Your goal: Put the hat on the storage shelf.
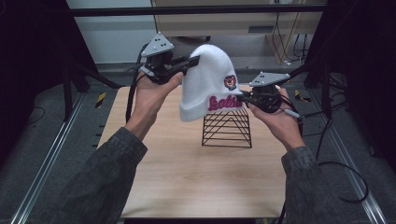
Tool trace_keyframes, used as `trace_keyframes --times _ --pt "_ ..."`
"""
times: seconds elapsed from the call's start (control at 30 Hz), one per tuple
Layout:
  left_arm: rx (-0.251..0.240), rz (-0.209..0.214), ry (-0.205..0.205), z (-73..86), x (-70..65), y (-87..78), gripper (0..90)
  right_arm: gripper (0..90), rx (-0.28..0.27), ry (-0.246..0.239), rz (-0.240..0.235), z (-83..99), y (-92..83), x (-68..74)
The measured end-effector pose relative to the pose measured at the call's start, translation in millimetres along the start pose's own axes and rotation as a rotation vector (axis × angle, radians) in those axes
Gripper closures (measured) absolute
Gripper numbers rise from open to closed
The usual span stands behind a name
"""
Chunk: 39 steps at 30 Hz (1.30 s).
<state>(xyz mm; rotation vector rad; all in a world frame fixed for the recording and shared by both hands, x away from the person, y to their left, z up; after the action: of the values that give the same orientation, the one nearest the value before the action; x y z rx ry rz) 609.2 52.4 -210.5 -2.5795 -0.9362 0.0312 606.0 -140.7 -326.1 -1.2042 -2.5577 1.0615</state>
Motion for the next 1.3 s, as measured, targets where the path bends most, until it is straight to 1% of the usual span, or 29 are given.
trace_keyframes --times 0.03,0.07,0.1,0.2,0.23,0.27,0.37,0.4,0.47,0.5,0.57,0.67,0.8,0.83,0.87,0.97,1.1,1.3 --pt "0.000 0.000 0.000 0.0 0.0 0.0 83.0 83.1 0.000 0.000 0.000 0.0 0.0 0.0" --pt "0.000 0.001 -0.001 0.2 -0.4 3.2 83.0 83.1 0.003 0.010 0.003 1.9 1.5 -3.8" --pt "0.010 0.008 -0.007 2.8 -2.0 10.5 83.0 83.1 0.011 0.012 0.006 3.9 3.0 -5.0" --pt "0.022 0.021 0.000 5.2 -7.9 21.5 83.0 83.1 0.038 0.007 0.024 11.9 9.2 -8.0" --pt "0.022 0.021 0.000 5.2 -7.9 21.5 83.0 83.1 0.042 0.004 0.033 13.9 10.6 -9.2" --pt "0.021 0.022 0.003 4.7 -11.8 27.1 83.0 83.1 0.040 0.011 0.034 15.5 11.4 -9.6" --pt "0.028 0.021 0.011 5.8 -14.7 32.0 83.0 83.1 0.038 0.017 0.029 19.3 13.1 -8.9" --pt "0.044 0.023 0.014 8.8 -16.1 36.9 83.0 83.1 0.048 0.013 0.031 25.1 15.3 -9.6" --pt "0.052 0.028 0.012 11.1 -17.7 40.6 83.0 83.1 0.056 0.021 0.028 31.0 17.0 -10.2" --pt "0.052 0.028 0.012 11.1 -17.7 40.6 83.0 83.1 0.056 0.021 0.028 31.0 17.0 -10.2" --pt "0.066 0.031 0.020 14.0 -20.4 44.7 82.9 83.0 0.060 0.034 0.027 38.3 18.0 -11.7" --pt "0.074 0.029 0.028 16.1 -22.1 47.2 82.9 83.0 0.066 0.031 0.031 44.8 19.6 -12.3" --pt "0.089 0.033 0.037 20.0 -24.6 50.0 82.8 83.0 0.073 0.039 0.028 51.0 21.4 -11.7" --pt "0.099 0.034 0.044 22.7 -25.7 51.7 82.7 82.9 0.077 0.047 0.027 55.3 23.0 -11.8" --pt "0.107 0.033 0.049 24.5 -25.8 52.8 82.6 82.9 0.085 0.045 0.029 57.4 24.0 -11.9" --pt "0.111 0.042 0.045 27.6 -26.6 54.8 82.5 82.9 0.087 0.050 0.027 61.7 25.6 -12.3" --pt "0.124 0.052 0.052 34.6 -29.2 58.2 82.4 82.8 0.094 0.051 0.026 66.7 26.9 -11.6" --pt "0.124 0.056 0.050 35.1 -31.4 58.0 82.3 82.8 0.088 0.054 0.030 70.5 23.8 -13.5"
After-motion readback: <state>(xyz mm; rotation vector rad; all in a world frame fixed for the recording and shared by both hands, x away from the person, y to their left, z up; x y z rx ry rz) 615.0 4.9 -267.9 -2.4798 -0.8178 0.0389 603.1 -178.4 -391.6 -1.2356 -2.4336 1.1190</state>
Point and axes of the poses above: each handheld gripper's, and its own axes: y roughly forward along the jaws, z roughly out of its underside, x roughly to its left, the point moved 8 cm from there along y, roughly forward along the jaws, and after that the axes turned 12 degrees about x, right-handed, at the moved point
